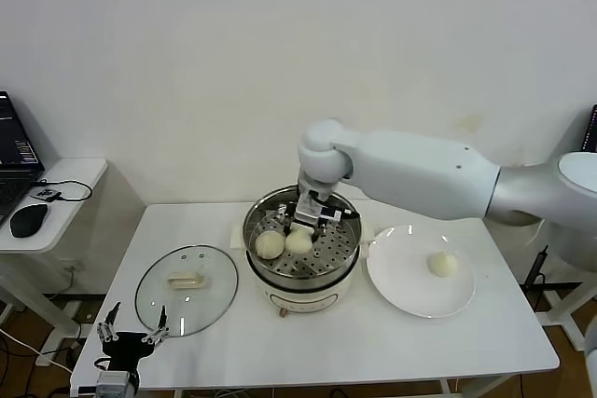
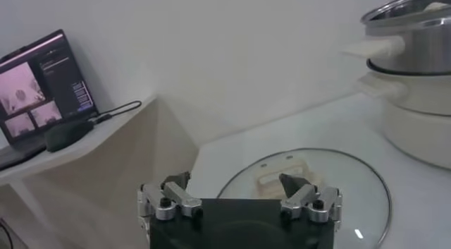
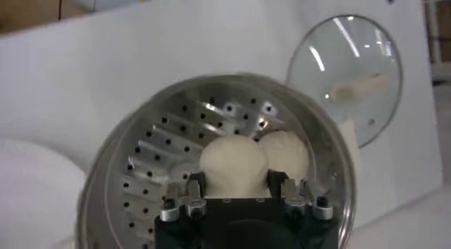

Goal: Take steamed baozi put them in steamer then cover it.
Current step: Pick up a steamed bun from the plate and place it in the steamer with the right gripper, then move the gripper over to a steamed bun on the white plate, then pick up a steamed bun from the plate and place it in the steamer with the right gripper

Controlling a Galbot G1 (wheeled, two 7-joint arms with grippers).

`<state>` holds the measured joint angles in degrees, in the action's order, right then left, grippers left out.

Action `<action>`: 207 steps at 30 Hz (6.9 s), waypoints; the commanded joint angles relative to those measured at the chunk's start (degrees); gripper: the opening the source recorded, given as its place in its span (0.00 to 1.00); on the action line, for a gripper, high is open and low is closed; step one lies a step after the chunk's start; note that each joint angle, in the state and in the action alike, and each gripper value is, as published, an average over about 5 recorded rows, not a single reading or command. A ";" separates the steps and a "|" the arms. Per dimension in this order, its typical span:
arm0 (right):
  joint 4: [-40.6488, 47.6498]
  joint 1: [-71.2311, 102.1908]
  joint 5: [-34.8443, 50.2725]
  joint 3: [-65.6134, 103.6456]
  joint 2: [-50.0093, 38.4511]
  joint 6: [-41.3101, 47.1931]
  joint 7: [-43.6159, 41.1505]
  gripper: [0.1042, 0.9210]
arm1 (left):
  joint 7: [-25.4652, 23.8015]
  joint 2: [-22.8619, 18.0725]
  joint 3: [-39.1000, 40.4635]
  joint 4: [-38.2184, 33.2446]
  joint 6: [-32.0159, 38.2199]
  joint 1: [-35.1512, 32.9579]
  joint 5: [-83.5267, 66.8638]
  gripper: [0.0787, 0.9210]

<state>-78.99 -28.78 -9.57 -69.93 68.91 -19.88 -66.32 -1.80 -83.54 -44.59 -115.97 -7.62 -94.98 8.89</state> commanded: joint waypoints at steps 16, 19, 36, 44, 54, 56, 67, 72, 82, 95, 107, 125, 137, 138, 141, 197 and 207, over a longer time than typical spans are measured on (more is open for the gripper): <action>-3.58 3.06 -1.96 -1.87 0.31 -1.90 1.99 0.55 | -0.18 -0.75 0.34 0.54 0.02 0.33 0.37 0.88; -3.34 3.11 -1.87 -1.75 0.34 -1.82 2.12 0.55 | -0.20 -0.77 0.40 0.59 0.00 0.39 0.39 0.88; -8.65 -1.52 -2.53 6.60 -7.61 2.93 3.31 0.88 | -0.52 -0.68 0.23 0.70 -0.17 0.77 0.23 0.88; -7.19 -4.38 15.46 13.45 -19.09 22.50 2.75 0.88 | -0.81 -0.29 0.52 -0.19 -0.29 -0.04 0.20 0.88; -1.62 6.63 20.37 21.28 -29.50 42.13 3.07 0.88 | -1.37 0.14 1.93 -0.91 -0.64 -0.71 0.90 0.88; 0.15 9.46 18.17 23.08 -30.33 42.39 2.60 0.88 | -1.34 0.21 1.96 -0.86 -0.57 -0.74 1.32 0.88; 10.95 22.53 2.43 32.66 -27.50 33.68 -4.52 0.88 | -2.01 0.57 1.94 -0.26 -1.38 -0.88 0.79 0.88; 15.47 27.30 -2.47 34.70 -25.09 31.28 -5.45 0.88 | -2.38 1.01 1.52 0.33 -1.81 -0.60 0.80 0.88; 24.54 30.62 -7.96 36.07 -20.56 24.91 -5.15 0.88 | -2.72 0.97 1.46 0.60 -2.23 -0.43 0.92 0.88; 27.80 32.78 -11.90 37.25 -20.35 20.92 -4.47 0.88 | -2.98 0.92 1.65 1.55 -2.15 -0.49 1.07 0.88; 27.52 34.48 -13.86 38.61 -20.76 20.96 -2.15 0.88 | -2.82 0.68 1.68 1.75 -2.11 -0.68 1.17 0.88; 31.70 34.39 -14.53 38.69 -19.23 20.60 0.74 0.88 | -2.60 0.24 1.87 2.15 -2.09 -0.52 1.23 0.88; 32.15 34.49 -13.06 38.79 -18.88 20.85 0.88 0.78 | -2.53 0.15 1.98 2.34 -2.07 -0.44 1.24 0.88; 32.14 34.46 -12.98 38.79 -18.87 20.87 0.87 0.74 | -2.53 0.14 1.98 2.33 -2.07 -0.46 1.24 0.88; 32.02 34.27 -12.35 38.78 -18.96 21.03 0.87 0.65 | -2.51 0.10 1.98 2.32 -2.05 -0.50 1.24 0.88; 14.22 -1.46 28.81 -2.16 -0.99 42.88 -2.80 0.61 | -1.45 0.51 2.03 -2.19 -0.47 -1.13 0.99 0.88; 15.43 3.05 25.29 -1.51 -1.20 42.41 -0.71 0.61 | -1.44 0.49 2.42 -1.94 -0.62 -0.96 0.28 0.88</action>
<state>-64.03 -29.32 18.33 -70.83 66.31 22.22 -68.21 -3.23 -83.03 -42.26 -118.09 -8.16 -96.02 9.47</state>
